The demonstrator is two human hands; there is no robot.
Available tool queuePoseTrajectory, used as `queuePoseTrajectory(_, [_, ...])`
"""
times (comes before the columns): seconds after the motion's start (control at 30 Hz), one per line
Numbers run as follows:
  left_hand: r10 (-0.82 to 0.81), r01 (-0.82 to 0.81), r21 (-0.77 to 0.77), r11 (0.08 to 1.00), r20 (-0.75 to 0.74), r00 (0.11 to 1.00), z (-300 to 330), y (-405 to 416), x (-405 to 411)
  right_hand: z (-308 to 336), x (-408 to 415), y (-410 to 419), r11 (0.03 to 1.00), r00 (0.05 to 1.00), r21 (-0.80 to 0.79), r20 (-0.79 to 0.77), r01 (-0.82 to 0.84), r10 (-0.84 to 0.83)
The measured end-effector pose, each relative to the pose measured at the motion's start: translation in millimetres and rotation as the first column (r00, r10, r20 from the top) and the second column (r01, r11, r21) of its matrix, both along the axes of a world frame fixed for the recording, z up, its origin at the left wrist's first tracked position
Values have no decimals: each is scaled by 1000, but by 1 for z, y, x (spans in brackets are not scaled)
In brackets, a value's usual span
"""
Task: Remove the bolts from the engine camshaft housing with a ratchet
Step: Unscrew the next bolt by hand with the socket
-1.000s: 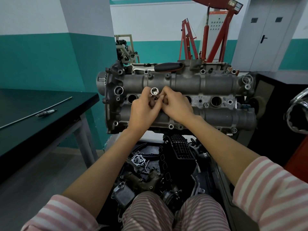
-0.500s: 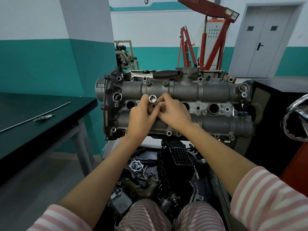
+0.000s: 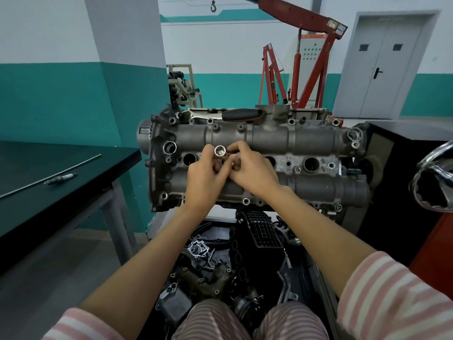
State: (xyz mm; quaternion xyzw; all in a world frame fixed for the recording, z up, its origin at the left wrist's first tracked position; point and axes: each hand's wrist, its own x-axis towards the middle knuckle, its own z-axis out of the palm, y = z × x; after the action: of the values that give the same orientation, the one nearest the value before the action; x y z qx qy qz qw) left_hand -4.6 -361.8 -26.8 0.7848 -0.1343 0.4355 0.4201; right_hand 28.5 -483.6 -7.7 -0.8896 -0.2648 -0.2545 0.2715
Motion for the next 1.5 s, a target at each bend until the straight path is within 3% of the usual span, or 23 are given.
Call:
queuePoseTrajectory(0.27, [-79,77,61,995,36,996,2,0,-8,-3,-3,-1,999,997,-38,68,-25,28])
queuePoseTrajectory(0.37, [-41,37,104,994,42,998,2,0,-7,-3,-4,-1,998,996,-61,89,-12,17])
queuePoseTrajectory(0.63, [-12,13,-37,999,10,1000,2,-2,-2,1,-2,-1,1000,999,10,22,27,-27])
queuePoseTrajectory(0.87, [-35,31,73,997,53,998,2,1,-6,-3,-6,-1,996,988,-92,153,-8,23])
queuePoseTrajectory(1.13, [-47,48,-46,998,19,999,0,0,0,0,-4,0,999,998,-10,54,37,-37])
queuePoseTrajectory(1.5, [-57,56,32,998,37,998,1,3,-2,-3,-8,-1,993,980,-114,198,6,17])
